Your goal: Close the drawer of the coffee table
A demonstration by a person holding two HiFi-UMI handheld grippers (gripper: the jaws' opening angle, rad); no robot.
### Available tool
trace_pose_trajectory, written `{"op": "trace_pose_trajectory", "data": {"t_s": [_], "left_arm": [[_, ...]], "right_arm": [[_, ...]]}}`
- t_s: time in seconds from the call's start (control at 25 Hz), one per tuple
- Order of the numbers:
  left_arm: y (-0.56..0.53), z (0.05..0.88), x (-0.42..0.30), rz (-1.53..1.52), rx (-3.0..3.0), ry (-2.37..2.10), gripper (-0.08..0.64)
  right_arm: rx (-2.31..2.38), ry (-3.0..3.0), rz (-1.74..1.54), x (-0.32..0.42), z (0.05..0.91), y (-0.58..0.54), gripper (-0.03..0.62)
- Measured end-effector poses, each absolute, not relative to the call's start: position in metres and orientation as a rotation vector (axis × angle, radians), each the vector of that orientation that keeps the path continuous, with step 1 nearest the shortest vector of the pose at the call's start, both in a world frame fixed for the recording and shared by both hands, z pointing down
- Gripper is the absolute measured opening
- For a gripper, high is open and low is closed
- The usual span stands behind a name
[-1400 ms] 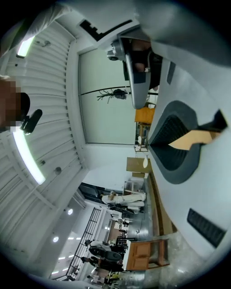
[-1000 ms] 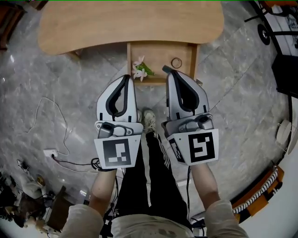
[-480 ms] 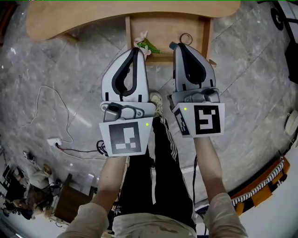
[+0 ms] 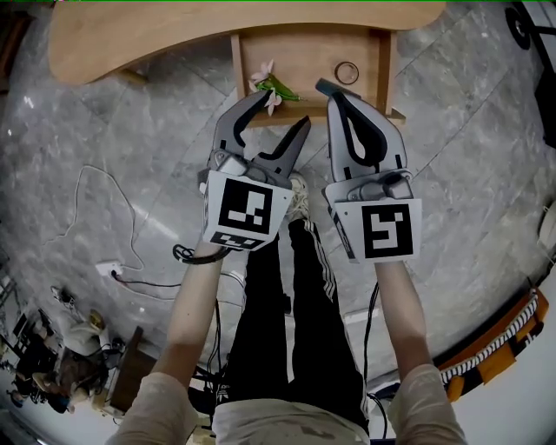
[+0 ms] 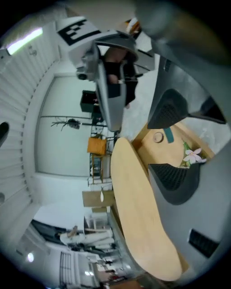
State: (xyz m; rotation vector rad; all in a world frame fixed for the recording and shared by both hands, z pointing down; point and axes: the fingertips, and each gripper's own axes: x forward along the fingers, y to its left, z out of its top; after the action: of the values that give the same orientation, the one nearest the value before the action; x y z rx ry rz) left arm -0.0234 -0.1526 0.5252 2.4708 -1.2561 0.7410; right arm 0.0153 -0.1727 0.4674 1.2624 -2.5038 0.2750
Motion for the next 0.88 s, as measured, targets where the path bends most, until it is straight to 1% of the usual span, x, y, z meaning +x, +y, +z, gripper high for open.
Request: {"op": "trace_pose_trajectory", "data": {"t_s": [0.2, 0.28, 0.4, 0.56, 0.6, 0.68, 0.72, 0.88], "left_arm": [[-0.127, 0.620, -0.002, 1.476, 2.613, -0.760, 0.222], [-0.116, 0.653, 0.000, 1.647, 2.598, -0.591, 0.221], [-0.109, 0.686, -0.008, 1.793, 2.531, -0.466, 0.221], [-0.111, 0.712, -0.023, 1.946, 2.438, -0.414, 0.193], [-0.112, 0.716, -0.026, 1.980, 2.422, -0.395, 0.160], [-0.110, 0.720, -0.028, 2.024, 2.399, -0.345, 0.128], [-0.107, 0.720, -0.028, 2.039, 2.387, -0.332, 0.083], [-0.105, 0.721, -0.028, 2.070, 2.364, -0.339, 0.080]], "right_arm": [[1.163, -2.468, 0.281, 0.033, 0.487, -0.157, 0.006], [1.128, -2.466, 0.262, 0.036, 0.493, -0.151, 0.006], [1.084, -2.454, 0.267, 0.039, 0.503, -0.139, 0.006], [1.066, -2.426, 0.316, 0.047, 0.517, -0.127, 0.006], [1.068, -2.420, 0.326, 0.049, 0.520, -0.127, 0.006], [1.077, -2.412, 0.339, 0.051, 0.522, -0.125, 0.006], [1.081, -2.411, 0.343, 0.052, 0.522, -0.125, 0.006], [1.094, -2.396, 0.379, 0.059, 0.524, -0.124, 0.006]]}}
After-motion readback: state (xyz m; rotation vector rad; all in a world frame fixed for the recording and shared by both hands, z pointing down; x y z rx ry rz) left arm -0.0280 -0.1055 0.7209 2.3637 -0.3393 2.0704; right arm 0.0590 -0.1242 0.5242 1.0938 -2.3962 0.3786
